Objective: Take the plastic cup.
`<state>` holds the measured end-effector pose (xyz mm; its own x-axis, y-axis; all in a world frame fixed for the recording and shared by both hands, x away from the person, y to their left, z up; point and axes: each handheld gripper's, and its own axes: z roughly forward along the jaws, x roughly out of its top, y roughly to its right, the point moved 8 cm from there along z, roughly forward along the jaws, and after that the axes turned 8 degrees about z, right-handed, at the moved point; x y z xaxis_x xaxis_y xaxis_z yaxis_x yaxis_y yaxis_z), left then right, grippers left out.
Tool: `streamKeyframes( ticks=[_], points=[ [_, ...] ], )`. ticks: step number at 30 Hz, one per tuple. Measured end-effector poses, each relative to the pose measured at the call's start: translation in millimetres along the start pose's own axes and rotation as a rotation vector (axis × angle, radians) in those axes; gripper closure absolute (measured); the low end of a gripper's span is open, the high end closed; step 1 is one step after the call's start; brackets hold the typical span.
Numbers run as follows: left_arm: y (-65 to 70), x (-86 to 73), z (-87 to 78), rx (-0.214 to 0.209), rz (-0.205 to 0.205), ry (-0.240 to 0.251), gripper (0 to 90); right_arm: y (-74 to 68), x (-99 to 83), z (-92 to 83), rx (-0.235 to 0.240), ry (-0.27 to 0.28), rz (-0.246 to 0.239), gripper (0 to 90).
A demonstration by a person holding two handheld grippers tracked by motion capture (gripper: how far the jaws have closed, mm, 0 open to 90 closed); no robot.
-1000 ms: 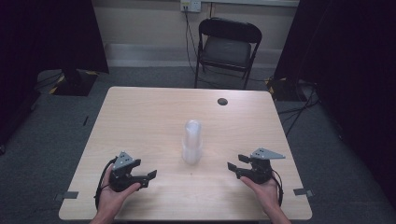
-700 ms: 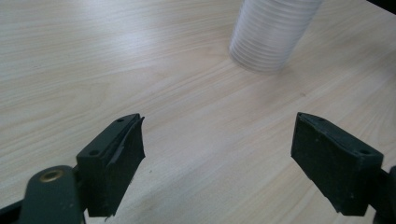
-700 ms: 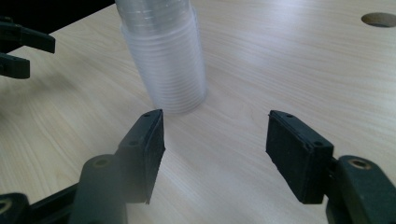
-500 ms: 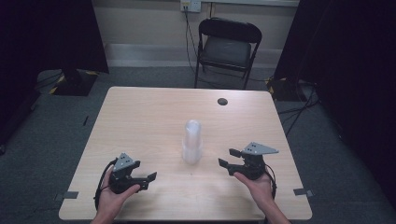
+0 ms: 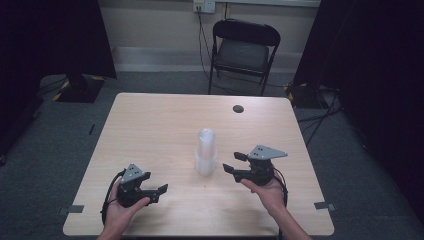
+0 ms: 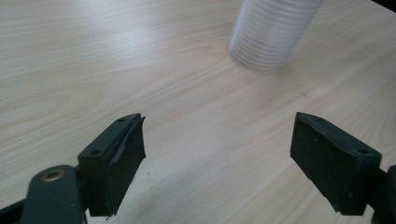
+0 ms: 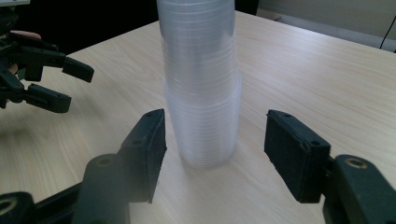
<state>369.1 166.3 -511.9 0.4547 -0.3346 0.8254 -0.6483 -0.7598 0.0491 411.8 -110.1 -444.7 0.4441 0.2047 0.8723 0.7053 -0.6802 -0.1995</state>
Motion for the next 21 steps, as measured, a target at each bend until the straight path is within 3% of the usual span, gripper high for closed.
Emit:
streamKeyframes(
  ticks=[3, 7, 15, 18, 21],
  points=[
    [0.8, -0.4, 0.4, -0.003, 0.011, -0.005, 17.6, -3.4, 5.2, 3.6, 0.000, -0.016, -0.013, 39.4],
    [0.0, -0.9, 0.2, -0.002, 0.002, -0.005, 17.6, -10.8, 13.6, 9.7, 0.046, -0.008, 0.000, 36.3],
    [-1.1, -1.4, -2.0, 0.002, -0.004, -0.002, 17.6, -12.6, 32.7, 27.6, 0.056, 0.043, 0.016, 27.1],
    [-0.2, -2.0, -1.3, -0.002, 0.001, -0.009, 17.8, -13.2, 35.2, 38.4, 0.067, 0.029, 0.018, 23.7],
    [-0.1, -1.7, -1.4, -0.002, 0.004, -0.007, 17.9, -13.8, 41.4, 46.3, 0.080, 0.040, 0.016, 25.2]
  ],
)
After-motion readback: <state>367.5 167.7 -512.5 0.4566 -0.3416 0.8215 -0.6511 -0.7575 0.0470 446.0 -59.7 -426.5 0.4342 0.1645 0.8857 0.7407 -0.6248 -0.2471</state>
